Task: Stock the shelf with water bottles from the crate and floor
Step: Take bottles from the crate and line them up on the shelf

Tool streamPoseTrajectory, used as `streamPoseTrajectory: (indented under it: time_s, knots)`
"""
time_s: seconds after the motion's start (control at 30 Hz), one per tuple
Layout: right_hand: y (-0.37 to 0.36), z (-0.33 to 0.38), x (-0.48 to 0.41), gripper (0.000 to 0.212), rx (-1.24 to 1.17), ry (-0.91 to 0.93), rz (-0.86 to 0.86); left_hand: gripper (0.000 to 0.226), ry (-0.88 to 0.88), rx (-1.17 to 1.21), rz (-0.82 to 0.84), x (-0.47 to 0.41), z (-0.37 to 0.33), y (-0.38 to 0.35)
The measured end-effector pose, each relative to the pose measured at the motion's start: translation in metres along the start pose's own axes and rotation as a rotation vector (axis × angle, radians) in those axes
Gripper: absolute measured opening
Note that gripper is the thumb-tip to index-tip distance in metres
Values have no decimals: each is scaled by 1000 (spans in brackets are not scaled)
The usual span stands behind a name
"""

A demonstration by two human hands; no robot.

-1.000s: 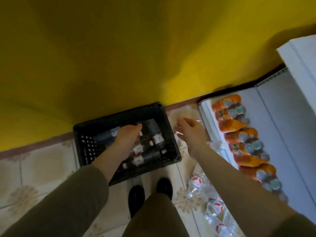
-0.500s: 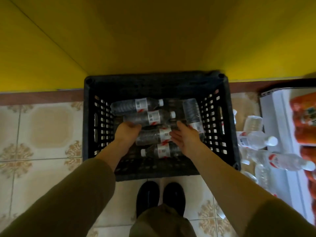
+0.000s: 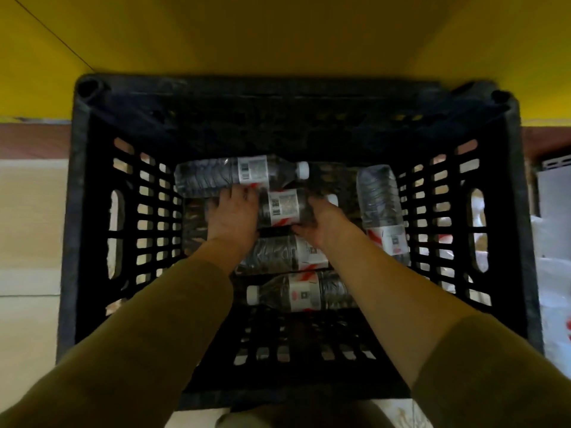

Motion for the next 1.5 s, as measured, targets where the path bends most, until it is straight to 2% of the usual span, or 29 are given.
streamPoseTrajectory:
  time_s: [0.07,0.13,0.27,0.43,0.5,0.57,0.67,0.7,0.8,0.93,1.1,1.17,1.23,1.3,1.37,1.43,1.5]
  knots:
    - [1,-1,-1,19,-37,-32,25,76,-17,-57,11,-3,-1,0]
    - [3,1,1,16,-71,-49,47,78,-31,-68,52,-7,0,3]
    - [13,3,12,20,-19,-28,55,76,-19,130,130,-9,3,11]
    - [26,-3,61,20,74,-31,97,53,-54,432,185,32,11,44]
    - [30,-4,92,15,77,1,84,44,0,601,243,58,12,63]
    - [34,-3,125,16,43,27,98,37,57,883,345,89,10,85]
    - [38,6,184,9,7,89,226,20,36,1226,504,139,1,122]
    - [39,10,204,8,-3,105,280,21,8,1286,551,154,-2,133]
    - [44,27,260,11,2,151,420,54,-93,1388,668,189,-14,169]
    - [48,57,325,19,40,239,440,61,-257,1424,732,220,-30,225]
    - [56,100,403,15,76,389,397,75,-404,1301,622,252,-63,301]
    - [65,116,431,22,64,441,376,79,-446,1278,587,267,-82,329]
    - [78,132,460,34,55,493,366,73,-505,1274,570,279,-104,355]
    - [95,148,486,46,53,516,329,65,-557,1257,568,289,-128,378]
    - [117,163,511,52,84,525,267,78,-593,1223,580,298,-157,397]
    - [143,178,531,53,125,541,187,80,-625,1188,591,306,-191,413]
    - [172,191,551,48,127,554,110,69,-682,1173,592,315,-227,426]
Point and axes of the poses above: each hand's wrist, its own x-axis away from the middle knuckle, its own y-axis out of the back of the hand, z = x × y, the point moved 1 cm from there along -x, towards the middle knuckle, and after that the axes turned 4 degrees about z, right-handed, at the moved point
